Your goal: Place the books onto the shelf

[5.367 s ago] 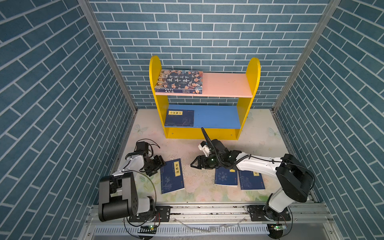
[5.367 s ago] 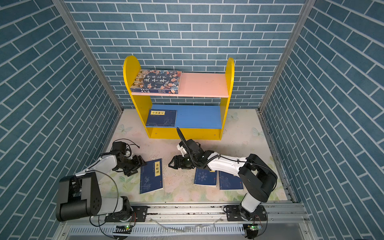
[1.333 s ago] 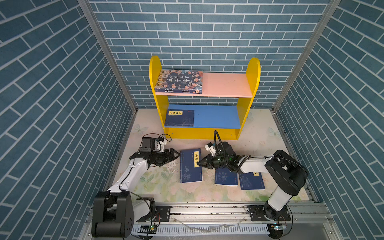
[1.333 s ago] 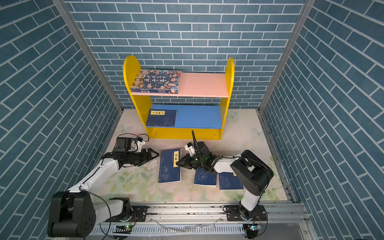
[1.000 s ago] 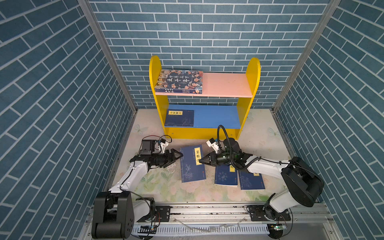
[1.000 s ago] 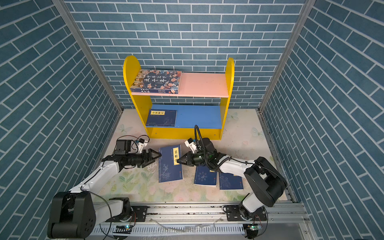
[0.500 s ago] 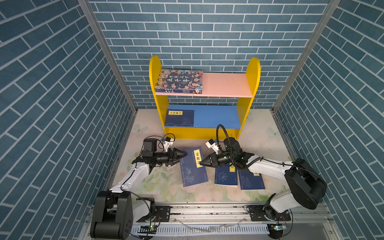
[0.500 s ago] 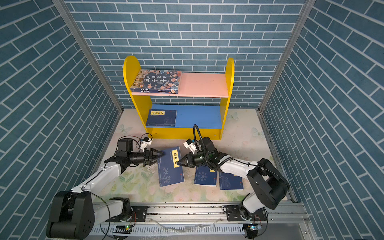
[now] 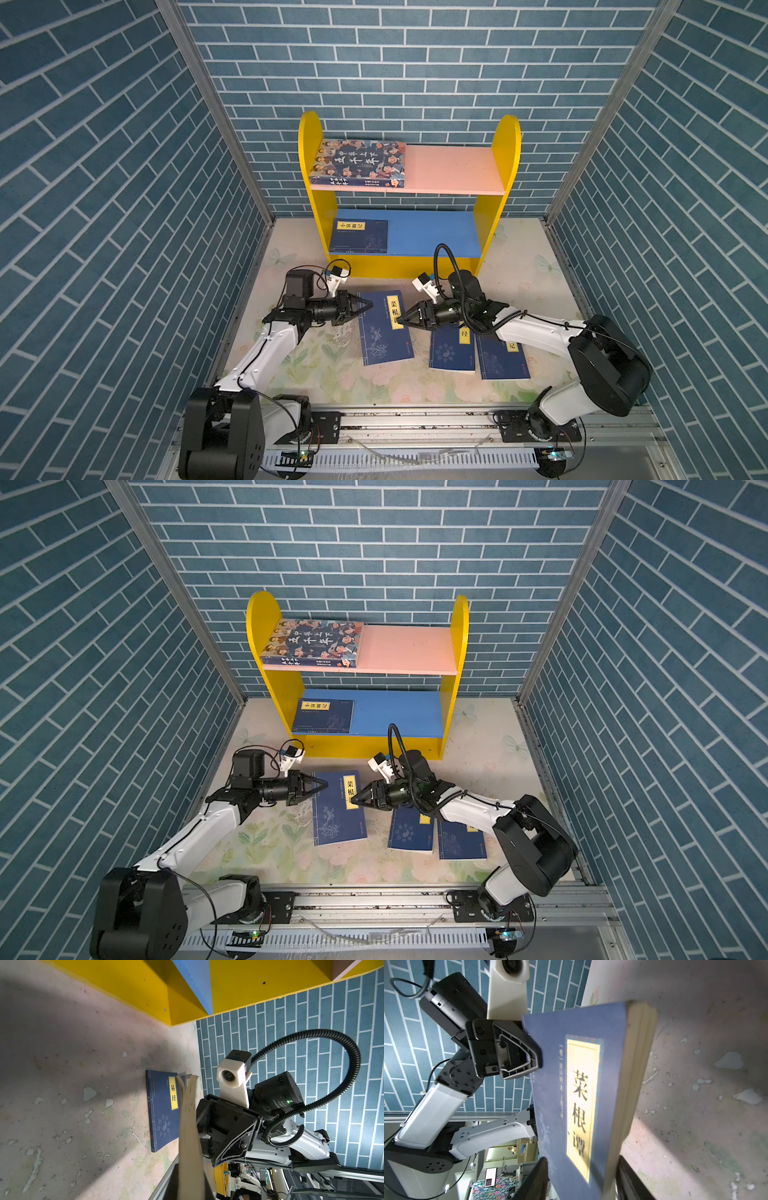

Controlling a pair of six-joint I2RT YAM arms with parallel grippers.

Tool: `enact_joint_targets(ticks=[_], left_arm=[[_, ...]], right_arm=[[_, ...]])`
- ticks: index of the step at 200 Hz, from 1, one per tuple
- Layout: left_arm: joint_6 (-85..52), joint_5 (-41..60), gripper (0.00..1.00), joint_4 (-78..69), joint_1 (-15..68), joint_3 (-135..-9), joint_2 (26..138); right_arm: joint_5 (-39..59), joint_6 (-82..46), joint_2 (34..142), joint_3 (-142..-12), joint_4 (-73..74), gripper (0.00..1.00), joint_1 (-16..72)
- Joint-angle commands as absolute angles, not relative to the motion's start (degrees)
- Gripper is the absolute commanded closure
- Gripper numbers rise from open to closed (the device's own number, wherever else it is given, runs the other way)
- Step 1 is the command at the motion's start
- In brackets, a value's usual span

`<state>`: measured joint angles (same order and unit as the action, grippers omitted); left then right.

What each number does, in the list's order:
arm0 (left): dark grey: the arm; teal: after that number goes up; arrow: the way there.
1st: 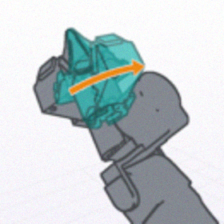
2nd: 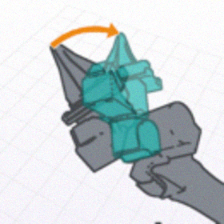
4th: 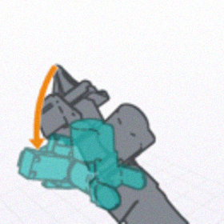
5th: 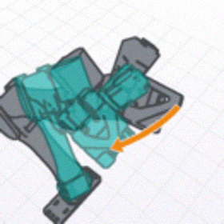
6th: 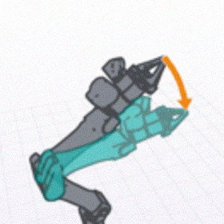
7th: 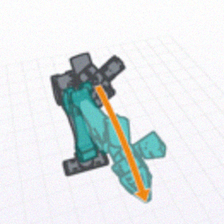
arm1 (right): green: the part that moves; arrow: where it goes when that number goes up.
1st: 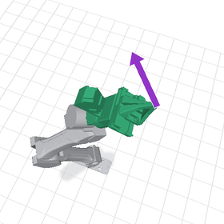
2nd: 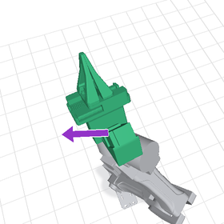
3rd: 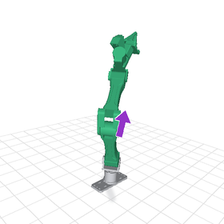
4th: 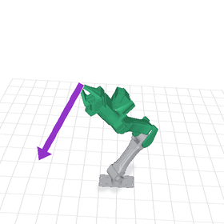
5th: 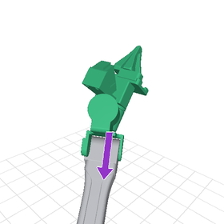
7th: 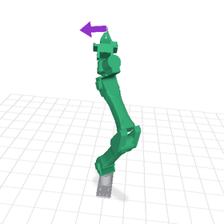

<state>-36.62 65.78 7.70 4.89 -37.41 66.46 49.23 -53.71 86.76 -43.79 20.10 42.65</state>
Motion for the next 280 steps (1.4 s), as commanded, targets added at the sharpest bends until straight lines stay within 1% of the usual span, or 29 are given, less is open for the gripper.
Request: enact_joint_targets(ticks=[1, 22, 37, 57, 71, 101, 113, 136, 174, 212, 233, 256, 280], left_arm=[[-31.63, 65.11, 1.0, 11.76, 5.13, -43.25, 67.19], [-26.52, 63.74, 1.0, 16.47, 5.14, -48.44, 68.22], [-26.22, 61.43, 1.0, 16.63, 5.19, -51.17, 68.79], [-30.56, 58.59, 1.0, 12.17, 5.19, -52.21, 69.41], [-34.15, 56.66, 1.0, 9.13, 5.19, -51.97, 69.87], [-44.16, 54.01, 1.0, 0.86, 4.93, -50.11, 70.96], [-49.56, 53.49, 1.0, -4.07, 4.68, -48.77, 71.32], [-56.39, 53.91, 1.0, -11.29, 4.31, -47.77, 72.54], [-58.53, 53.92, 1.0, -14.49, 4.22, -49.02, 73.15], [-60.28, 53.49, 1.0, -16.86, 4.22, -48.41, 73.04], [-62.8, 52.83, 1.0, -20.52, 4.22, -47.0, 73.05], [-64.87, 52.74, 1.0, -20.82, 4.22, -46.5, 72.7], [-65.86, 52.54, 1.0, -21.86, 4.22, -45.76, 71.9]], right_arm=[[44.82, -53.47, 82.39, -42.14, 20.9, 0.35, 40.58], [42.37, -53.65, 77.17, -39.75, 21.09, 0.34, 40.08], [41.49, -53.98, 73.64, -38.22, 21.53, 0.33, 39.98], [39.09, -55.4, 69.09, -35.35, 23.55, 0.28, 40.08], [37.88, -58.2, 66.76, -32.96, 28.09, 0.25, 40.14], [37.53, -64.35, 66.15, -28.91, 39.28, 0.19, 40.46], [37.25, -65.78, 67.19, -28.48, 41.83, 0.16, 41.07], [36.92, -67.92, 71.31, -28.8, 47.32, 0.16, 43.27], [34.39, -71.22, 79.58, -30.54, 58.39, 0.16, 47.55], [31.3, -74.32, 86.26, -31.88, 68.56, 0.17, 49.0], [31.3, -75.72, 90.08, -34.03, 72.29, 0.17, 49.39], [30.38, -77.28, 93.16, -35.3, 76.5, 0.18, 49.38], [29.59, -77.43, 94.88, -36.55, 76.25, 0.21, 49.35]])
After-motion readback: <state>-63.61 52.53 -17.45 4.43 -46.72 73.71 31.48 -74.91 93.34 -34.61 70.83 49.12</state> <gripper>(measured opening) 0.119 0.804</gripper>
